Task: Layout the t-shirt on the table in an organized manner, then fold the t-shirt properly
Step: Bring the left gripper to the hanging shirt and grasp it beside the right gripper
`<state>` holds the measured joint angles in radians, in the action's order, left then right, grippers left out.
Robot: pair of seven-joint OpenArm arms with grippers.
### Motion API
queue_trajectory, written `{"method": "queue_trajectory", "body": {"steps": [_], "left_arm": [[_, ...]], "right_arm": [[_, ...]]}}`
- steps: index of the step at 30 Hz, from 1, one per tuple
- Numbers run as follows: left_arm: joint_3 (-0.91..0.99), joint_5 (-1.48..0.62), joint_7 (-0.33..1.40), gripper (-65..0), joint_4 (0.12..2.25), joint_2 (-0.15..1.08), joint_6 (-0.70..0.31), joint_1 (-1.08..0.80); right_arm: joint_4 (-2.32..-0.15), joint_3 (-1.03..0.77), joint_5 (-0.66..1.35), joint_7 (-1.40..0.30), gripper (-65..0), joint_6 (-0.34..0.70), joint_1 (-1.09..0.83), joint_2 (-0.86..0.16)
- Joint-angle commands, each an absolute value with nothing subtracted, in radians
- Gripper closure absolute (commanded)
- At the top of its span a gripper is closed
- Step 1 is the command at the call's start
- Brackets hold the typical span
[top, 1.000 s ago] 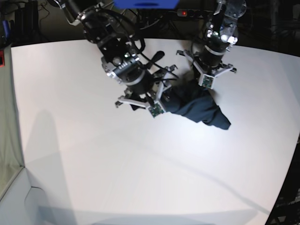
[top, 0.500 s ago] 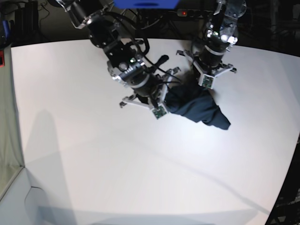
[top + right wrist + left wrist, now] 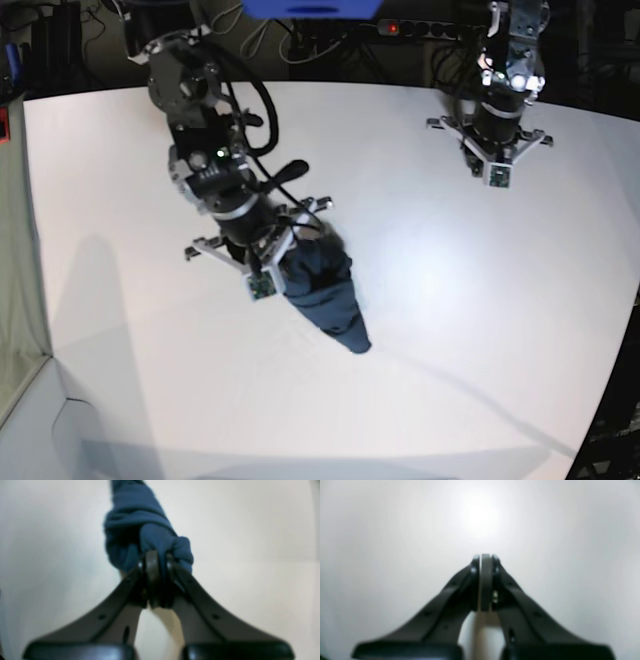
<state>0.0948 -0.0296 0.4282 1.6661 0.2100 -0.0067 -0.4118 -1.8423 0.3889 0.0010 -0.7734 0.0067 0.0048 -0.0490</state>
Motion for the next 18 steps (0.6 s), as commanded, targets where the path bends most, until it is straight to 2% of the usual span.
{"method": "queue_trajectory", "body": {"steps": [1, 7, 13, 15, 18], "left_arm": [[0.102, -0.03, 0.4, -0.6, 1.727, 0.206, -0.005, -0.42], [0.097, -0.025, 0.401, -0.9, 1.906, 0.12, -0.004, -0.404], [0.094, -0.021, 0.409, -1.6, 1.919, 0.062, -0.004, -0.314], [0.081, -0.021, 0.41, -7.0, 1.919, 0.064, -0.004, -0.303], [0.038, -0.019, 0.41, -23.6, 1.917, 0.079, -0.004, -0.289]], "right_arm": [[-1.876, 0.392, 0.005, -0.746, 0.0, 0.007, -0.001, -0.042], [-1.92, 0.452, 0.005, -0.746, 0.0, 0.007, -0.05, -0.042], [-1.945, 0.484, 0.002, -0.746, 0.0, 0.007, -0.094, -0.044], [-1.946, 0.484, 0.002, -0.746, 0.0, 0.007, -0.104, -0.044], [-1.946, 0.484, 0.001, -0.746, 0.0, 0.007, -0.105, -0.05]]}}
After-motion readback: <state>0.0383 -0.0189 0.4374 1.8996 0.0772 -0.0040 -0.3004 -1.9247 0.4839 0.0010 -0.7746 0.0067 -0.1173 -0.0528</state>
